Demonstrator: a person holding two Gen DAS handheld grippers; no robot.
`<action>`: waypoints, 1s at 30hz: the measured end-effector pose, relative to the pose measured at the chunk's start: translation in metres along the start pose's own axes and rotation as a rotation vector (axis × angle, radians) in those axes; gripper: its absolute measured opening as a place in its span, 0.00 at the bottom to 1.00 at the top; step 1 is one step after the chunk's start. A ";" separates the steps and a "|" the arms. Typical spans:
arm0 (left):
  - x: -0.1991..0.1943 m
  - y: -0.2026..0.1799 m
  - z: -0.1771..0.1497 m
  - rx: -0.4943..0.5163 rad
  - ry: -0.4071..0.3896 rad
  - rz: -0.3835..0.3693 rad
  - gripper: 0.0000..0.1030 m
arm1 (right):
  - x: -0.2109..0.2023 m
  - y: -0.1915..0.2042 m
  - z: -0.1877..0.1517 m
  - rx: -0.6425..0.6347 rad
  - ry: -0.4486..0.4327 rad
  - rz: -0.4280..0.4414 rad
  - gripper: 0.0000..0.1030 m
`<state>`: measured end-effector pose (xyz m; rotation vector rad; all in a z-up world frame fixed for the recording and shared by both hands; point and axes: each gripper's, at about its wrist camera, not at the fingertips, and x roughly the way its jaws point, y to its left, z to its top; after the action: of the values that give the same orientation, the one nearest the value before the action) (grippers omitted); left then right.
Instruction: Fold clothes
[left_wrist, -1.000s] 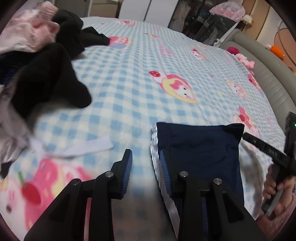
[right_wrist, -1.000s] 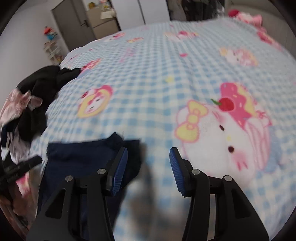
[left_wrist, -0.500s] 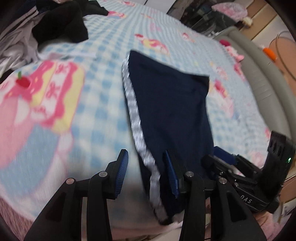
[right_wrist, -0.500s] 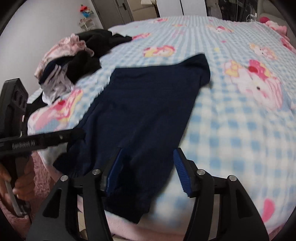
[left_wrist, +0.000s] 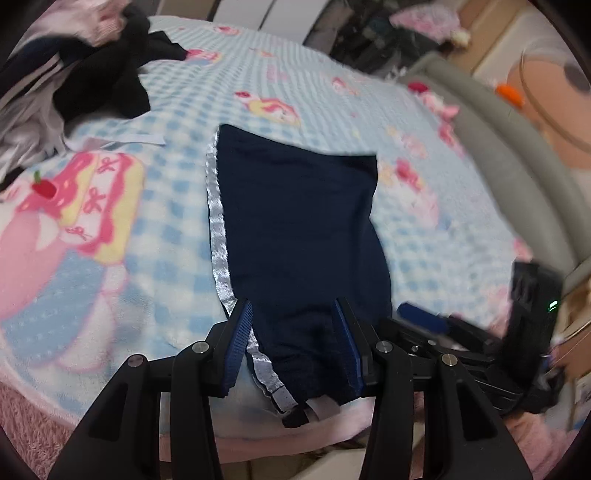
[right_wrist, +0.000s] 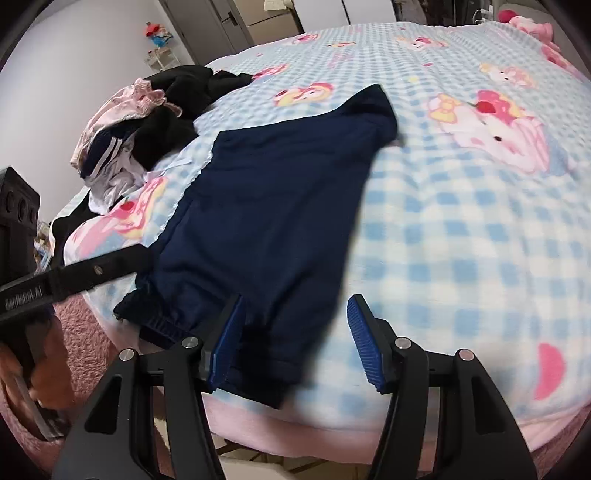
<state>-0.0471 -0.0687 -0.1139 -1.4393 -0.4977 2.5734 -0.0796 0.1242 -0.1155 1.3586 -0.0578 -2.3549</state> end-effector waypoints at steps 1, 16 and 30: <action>0.006 0.002 -0.002 -0.007 0.029 0.036 0.45 | 0.004 0.002 -0.002 -0.017 0.014 -0.031 0.57; -0.009 0.005 0.033 0.023 -0.108 0.005 0.48 | -0.011 -0.032 0.014 0.093 -0.081 -0.061 0.57; -0.012 0.017 0.025 -0.029 -0.181 0.095 0.53 | -0.026 -0.027 0.027 0.018 -0.168 -0.206 0.57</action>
<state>-0.0614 -0.0935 -0.0980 -1.2740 -0.5046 2.7989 -0.1001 0.1544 -0.0863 1.2236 0.0129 -2.6422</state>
